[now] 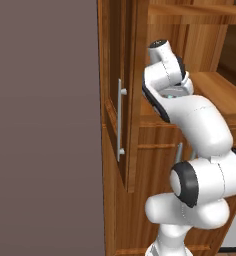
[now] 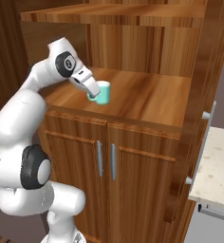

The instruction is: There is a tray on the dining counter. Grab the cup, mug, and pitcher and place them on the tray. The pitcher may be placed next to the tray if it cannot fit the tray.

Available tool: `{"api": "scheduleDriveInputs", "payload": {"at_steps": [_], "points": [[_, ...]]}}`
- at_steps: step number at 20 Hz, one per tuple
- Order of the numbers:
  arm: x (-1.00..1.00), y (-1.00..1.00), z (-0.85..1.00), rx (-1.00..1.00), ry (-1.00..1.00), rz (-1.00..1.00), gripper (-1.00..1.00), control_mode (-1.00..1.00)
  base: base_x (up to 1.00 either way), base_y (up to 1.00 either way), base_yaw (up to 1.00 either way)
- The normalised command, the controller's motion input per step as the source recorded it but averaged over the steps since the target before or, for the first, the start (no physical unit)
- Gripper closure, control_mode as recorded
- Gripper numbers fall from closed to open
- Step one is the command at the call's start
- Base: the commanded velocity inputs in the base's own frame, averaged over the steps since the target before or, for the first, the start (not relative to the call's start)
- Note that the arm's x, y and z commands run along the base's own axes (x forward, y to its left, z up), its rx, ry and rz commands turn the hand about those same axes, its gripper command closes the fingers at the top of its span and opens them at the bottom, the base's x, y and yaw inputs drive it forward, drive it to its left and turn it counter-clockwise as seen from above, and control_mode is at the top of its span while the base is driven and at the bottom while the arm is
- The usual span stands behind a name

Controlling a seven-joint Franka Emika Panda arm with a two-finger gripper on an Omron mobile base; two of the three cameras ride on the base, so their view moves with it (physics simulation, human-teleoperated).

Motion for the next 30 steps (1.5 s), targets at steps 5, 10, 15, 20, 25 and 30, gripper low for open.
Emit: {"api": "scheduleDriveInputs", "payload": {"at_steps": [5, 10, 15, 20, 25, 30], "points": [[-1.00, -0.11, 0.03, 0.00, -0.01, 0.03, 1.00, -1.00, 0.00, 0.00, 0.00], [-1.00, 0.00, 0.22, 0.00, 0.00, 0.06, 1.00, -1.00, 0.00, 0.00, 0.00], [-0.99, 0.05, 0.12, 0.00, 0.00, 0.05, 1.00, -1.00, 0.00, 0.00, 0.00], [-0.61, 0.11, 0.24, 0.00, 0.03, 0.06, 1.00, -1.00, 0.00, 0.00, 0.00], [-0.31, 0.08, 0.11, 0.00, 0.02, 0.04, 1.00, -1.00, 0.00, 0.00, 0.00], [0.00, 0.00, 0.00, 0.00, 0.00, 0.00, 1.00, 1.00, -0.90, 0.04, 0.00]]}}
